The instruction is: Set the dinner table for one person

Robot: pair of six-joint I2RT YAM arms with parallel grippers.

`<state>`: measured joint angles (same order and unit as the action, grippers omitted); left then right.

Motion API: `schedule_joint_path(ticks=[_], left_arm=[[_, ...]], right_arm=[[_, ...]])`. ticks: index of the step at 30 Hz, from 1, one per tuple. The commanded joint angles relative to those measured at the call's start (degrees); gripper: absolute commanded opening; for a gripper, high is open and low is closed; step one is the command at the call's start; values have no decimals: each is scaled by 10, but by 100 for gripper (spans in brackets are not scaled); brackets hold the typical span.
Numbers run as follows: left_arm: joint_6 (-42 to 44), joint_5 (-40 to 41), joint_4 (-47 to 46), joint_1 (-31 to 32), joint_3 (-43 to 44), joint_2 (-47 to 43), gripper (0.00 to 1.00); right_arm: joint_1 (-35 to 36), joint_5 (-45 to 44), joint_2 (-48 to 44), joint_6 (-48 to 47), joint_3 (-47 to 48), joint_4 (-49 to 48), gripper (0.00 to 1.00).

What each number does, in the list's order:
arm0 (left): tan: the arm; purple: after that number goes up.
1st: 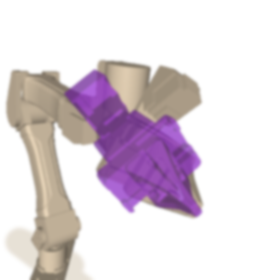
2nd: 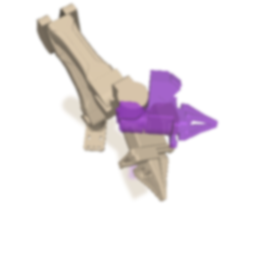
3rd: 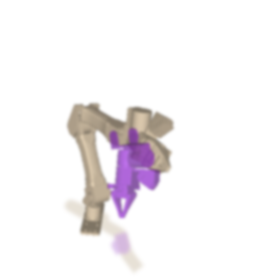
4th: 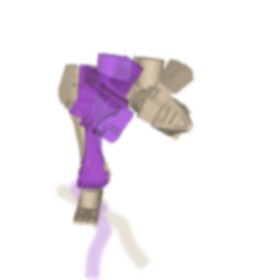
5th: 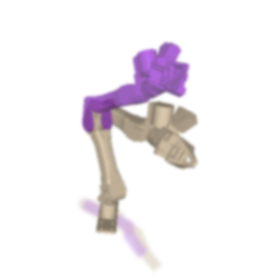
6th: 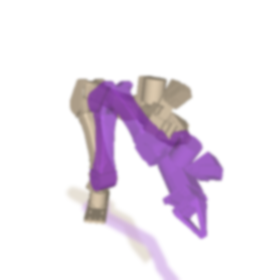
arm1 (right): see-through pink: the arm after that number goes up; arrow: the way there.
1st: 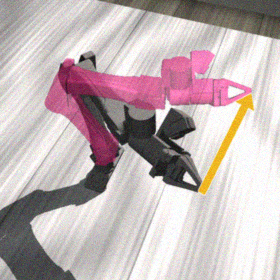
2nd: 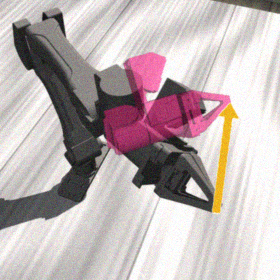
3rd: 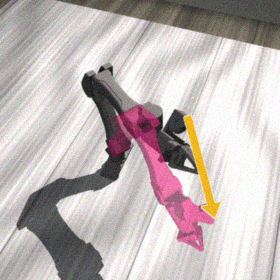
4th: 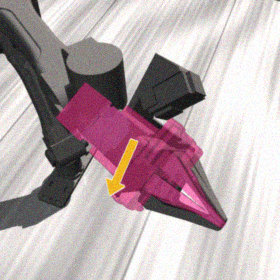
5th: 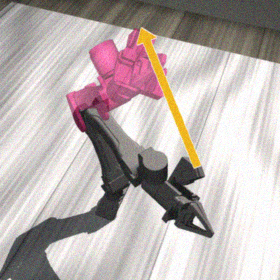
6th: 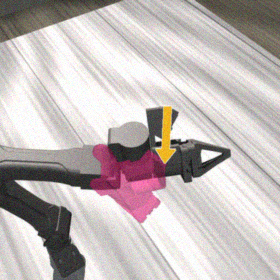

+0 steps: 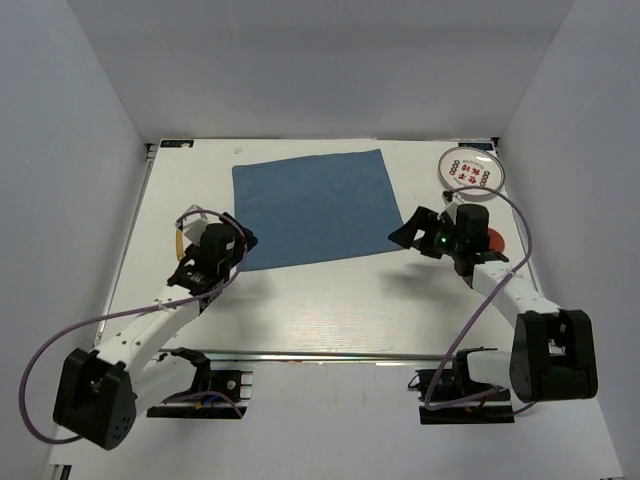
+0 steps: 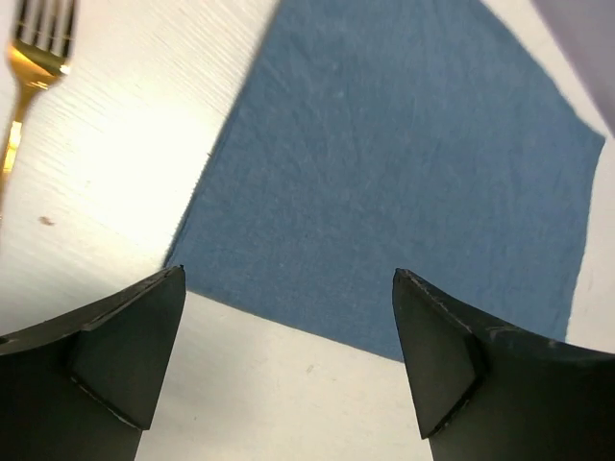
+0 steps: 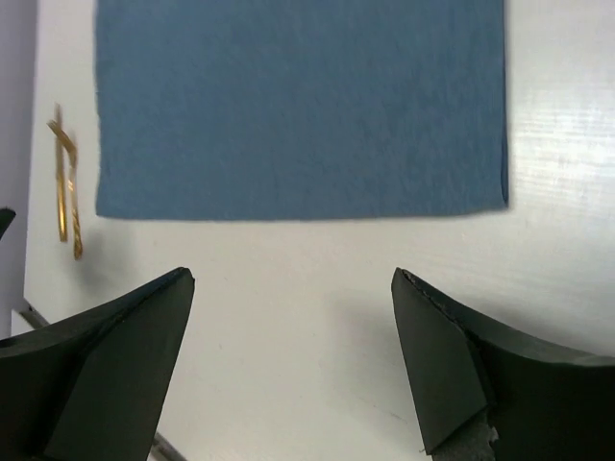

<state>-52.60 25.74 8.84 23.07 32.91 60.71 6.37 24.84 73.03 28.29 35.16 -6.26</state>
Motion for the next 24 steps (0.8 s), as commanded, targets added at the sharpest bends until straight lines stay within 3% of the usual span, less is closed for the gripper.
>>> schedule_joint_path(ticks=[1, 6, 7, 8, 10, 14, 17, 20, 24], left_arm=[[-18, 46, 108, 1, 54, -34, 98], [13, 4, 133, -5, 149, 68, 98], [18, -9, 144, -5, 191, 124, 98], [24, -22, 156, -5, 216, 152, 98], [34, -53, 204, 2, 289, 230, 98], [43, -61, 288, 2, 364, 300, 98], [64, -87, 329, -3, 392, 305, 98], [100, -96, 353, 3, 405, 276, 98], [135, -188, 327, 3, 369, 195, 98]], right_arm=[[9, -30, -23, -17, 35, -46, 89], [46, -74, 125, -41, 205, 39, 89], [57, -94, 154, -44, 240, 61, 89], [58, -145, 196, -43, 270, 121, 89], [61, -199, 221, -25, 324, 140, 89], [54, -359, 246, 12, 389, 162, 89], [44, -413, 292, 24, 464, 206, 89], [14, -389, 335, 84, 524, 260, 89], [-25, -347, 320, 210, 455, 176, 89]])
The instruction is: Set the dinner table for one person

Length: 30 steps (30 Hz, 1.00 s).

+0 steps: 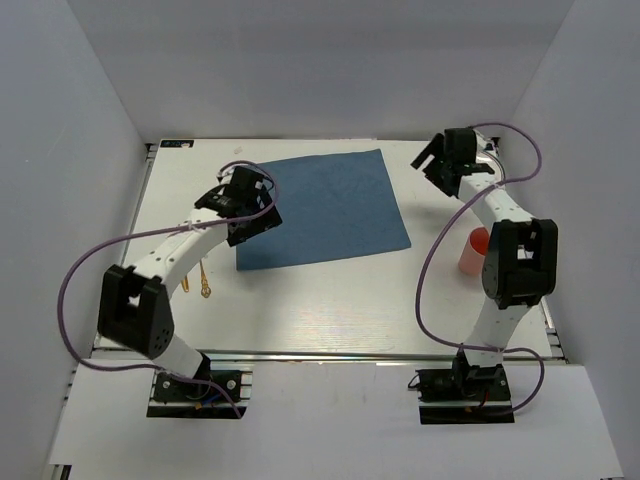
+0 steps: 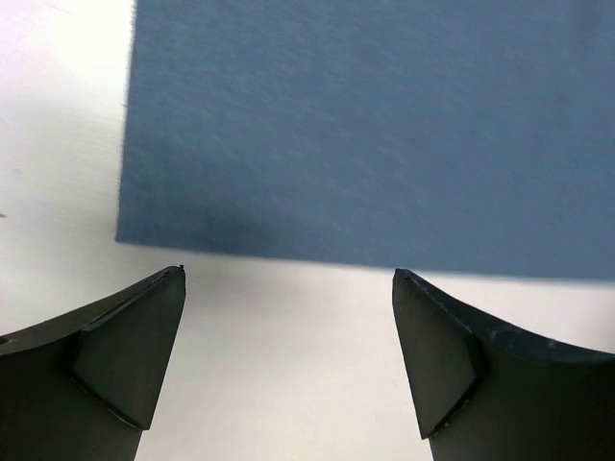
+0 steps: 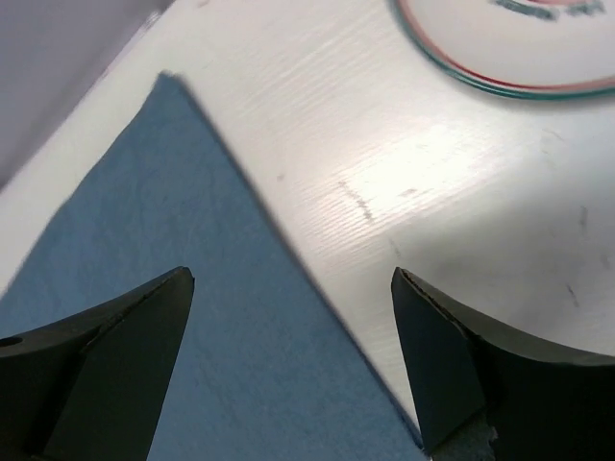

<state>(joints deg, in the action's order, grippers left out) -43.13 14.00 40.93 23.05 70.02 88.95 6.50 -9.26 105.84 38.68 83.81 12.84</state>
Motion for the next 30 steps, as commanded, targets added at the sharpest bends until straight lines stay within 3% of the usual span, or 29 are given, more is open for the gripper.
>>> schedule_joint_path(ticks=[1, 5, 11, 18, 23, 30], left_arm=[[50, -87, 6, -2, -8, -104, 98], [124, -139, 26, 3, -10, -173, 98], [186, -87, 30, -3, -58, -245, 98], [176, -49, 14, -8, -96, -297, 98], [169, -30, 1, -8, -111, -337, 98], [169, -36, 7, -8, -107, -323, 98]], right_arm=[[-32, -22, -12, 124, -39, -20, 89], [-58, -83, 0, 201, -23, 15, 89], [-116, -82, 28, 266, -16, -8, 89], [-145, -61, 124, 301, 79, 54, 86], [-154, -55, 153, 323, 77, 36, 83], [-156, -49, 186, 331, 96, 42, 75]])
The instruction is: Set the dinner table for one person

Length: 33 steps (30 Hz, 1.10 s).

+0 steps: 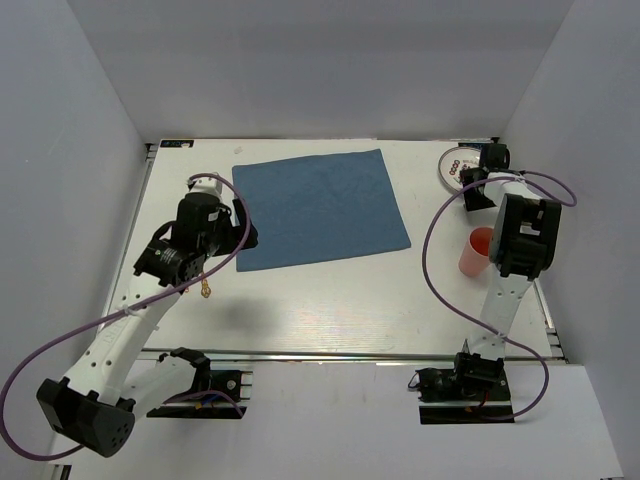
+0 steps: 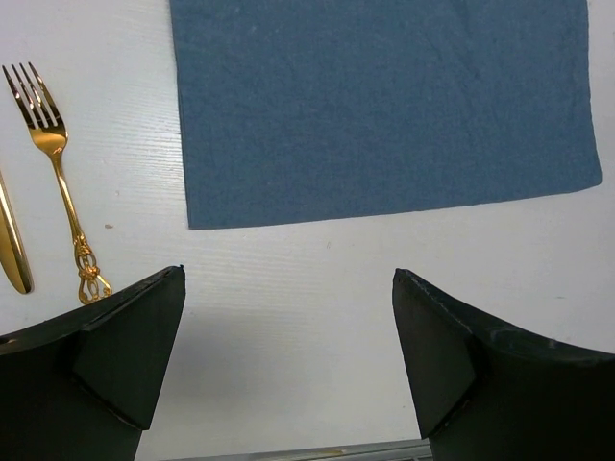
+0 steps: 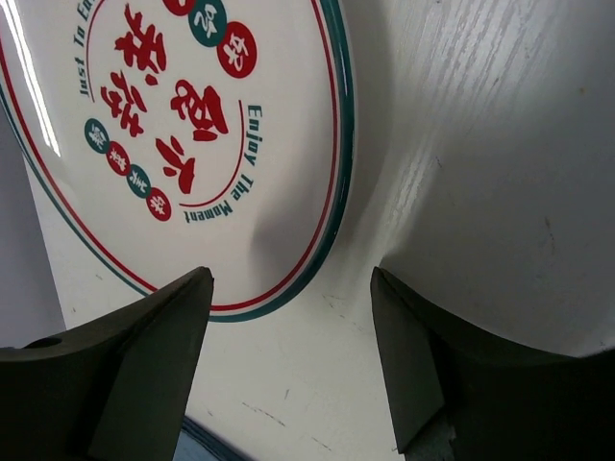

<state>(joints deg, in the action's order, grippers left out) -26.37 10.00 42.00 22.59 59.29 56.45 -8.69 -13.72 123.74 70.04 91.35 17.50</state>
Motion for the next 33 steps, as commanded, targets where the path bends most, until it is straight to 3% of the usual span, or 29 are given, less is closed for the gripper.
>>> schedule_joint_path(ticks=[1, 9, 16, 20, 22, 23, 24, 26, 31, 33], left_arm=[[2, 3, -4, -4, 0, 1, 98], [2, 3, -8, -4, -4, -4, 98], [2, 7, -6, -9, -3, -3, 98], [3, 3, -8, -9, -4, -2, 98], [4, 0, -8, -9, -4, 0, 98], [4, 0, -6, -9, -4, 0, 98], [4, 1, -7, -9, -4, 0, 98], [4, 0, -7, -9, -5, -1, 98], [4, 1, -8, -9, -6, -2, 98], [4, 2, -8, -9, -6, -2, 98]], right_arm=[[-5, -4, 10, 17, 22, -8, 71], [-11, -3, 35, 23, 32, -11, 61], [-15, -1, 56, 32, 45, 2, 41], [-15, 9, 60, 30, 41, 0, 40], [-17, 13, 62, 29, 37, -6, 28], [-15, 17, 61, 29, 34, -9, 27], [-15, 18, 61, 27, 30, -11, 14], [-15, 22, 59, 26, 26, -16, 0], [-16, 41, 44, 31, 4, -33, 0], [-16, 50, 13, 41, -36, -88, 0]])
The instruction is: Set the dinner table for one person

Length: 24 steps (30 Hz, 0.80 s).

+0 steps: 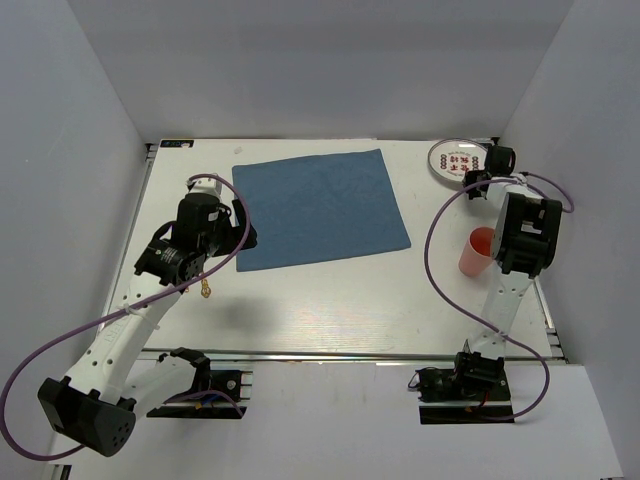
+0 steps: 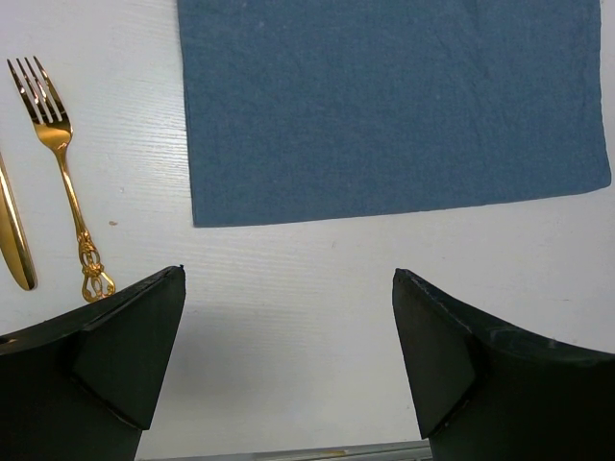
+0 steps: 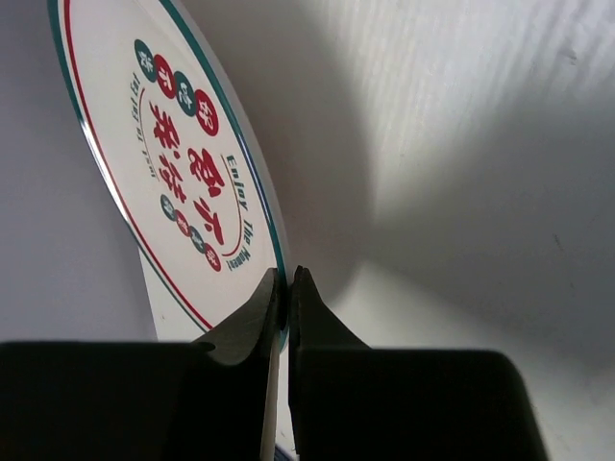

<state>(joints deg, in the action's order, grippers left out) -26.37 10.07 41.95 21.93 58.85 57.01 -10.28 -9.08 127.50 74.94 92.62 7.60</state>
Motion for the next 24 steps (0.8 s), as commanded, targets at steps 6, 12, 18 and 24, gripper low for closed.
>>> schedule_joint_path(ticks=[6, 12, 18, 24], left_arm=[[-2, 17, -9, -2, -5, -22, 98], [-5, 25, -15, -2, -15, -38, 98], [-13, 45, -7, -2, -11, -40, 98], [-13, 49, -14, -2, -18, -54, 98]], right_arm=[[4, 103, -118, 35, -181, -293, 0], [20, 182, -134, -35, -126, -333, 0], [57, 287, -102, -167, 4, -212, 0], [102, 400, -60, -259, 83, -110, 0]])
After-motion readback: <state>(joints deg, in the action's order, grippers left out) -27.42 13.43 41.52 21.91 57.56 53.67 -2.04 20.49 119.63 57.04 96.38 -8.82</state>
